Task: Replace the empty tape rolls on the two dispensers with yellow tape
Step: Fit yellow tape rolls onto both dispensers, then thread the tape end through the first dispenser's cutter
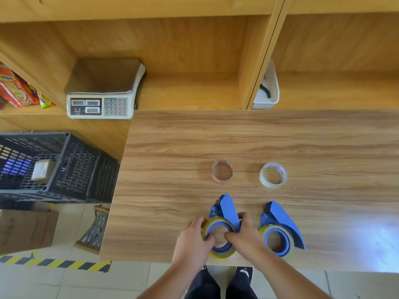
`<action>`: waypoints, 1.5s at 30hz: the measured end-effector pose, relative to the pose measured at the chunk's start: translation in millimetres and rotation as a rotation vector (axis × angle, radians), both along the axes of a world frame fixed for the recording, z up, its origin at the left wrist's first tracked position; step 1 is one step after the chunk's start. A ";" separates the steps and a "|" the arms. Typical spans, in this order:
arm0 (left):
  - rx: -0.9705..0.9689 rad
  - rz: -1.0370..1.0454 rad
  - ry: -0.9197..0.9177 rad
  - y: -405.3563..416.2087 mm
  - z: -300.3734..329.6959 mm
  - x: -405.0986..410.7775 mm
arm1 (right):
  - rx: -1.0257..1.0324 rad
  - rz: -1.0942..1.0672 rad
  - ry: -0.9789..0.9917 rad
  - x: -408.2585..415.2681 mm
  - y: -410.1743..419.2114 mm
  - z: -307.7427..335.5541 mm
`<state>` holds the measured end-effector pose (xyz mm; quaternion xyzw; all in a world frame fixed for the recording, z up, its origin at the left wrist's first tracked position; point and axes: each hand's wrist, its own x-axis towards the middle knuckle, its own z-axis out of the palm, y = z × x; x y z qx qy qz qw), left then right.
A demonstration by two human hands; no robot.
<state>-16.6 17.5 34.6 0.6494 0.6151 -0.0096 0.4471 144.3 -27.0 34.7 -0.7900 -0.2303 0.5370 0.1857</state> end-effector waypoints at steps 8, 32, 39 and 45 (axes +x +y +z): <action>0.121 0.035 -0.205 10.9 77.8 -15.7 | 0.221 -0.093 0.143 -1.0 9.8 65.1; 0.443 -0.220 -0.577 25.8 224.6 -89.9 | 0.542 -0.203 0.694 -47.9 -4.8 204.4; 0.419 -0.310 -0.631 28.1 242.2 -92.5 | 0.485 -0.085 0.789 -49.7 -23.5 206.8; 0.459 -0.491 -0.513 33.9 265.3 -86.5 | 0.422 -0.032 0.883 -45.2 -24.9 204.7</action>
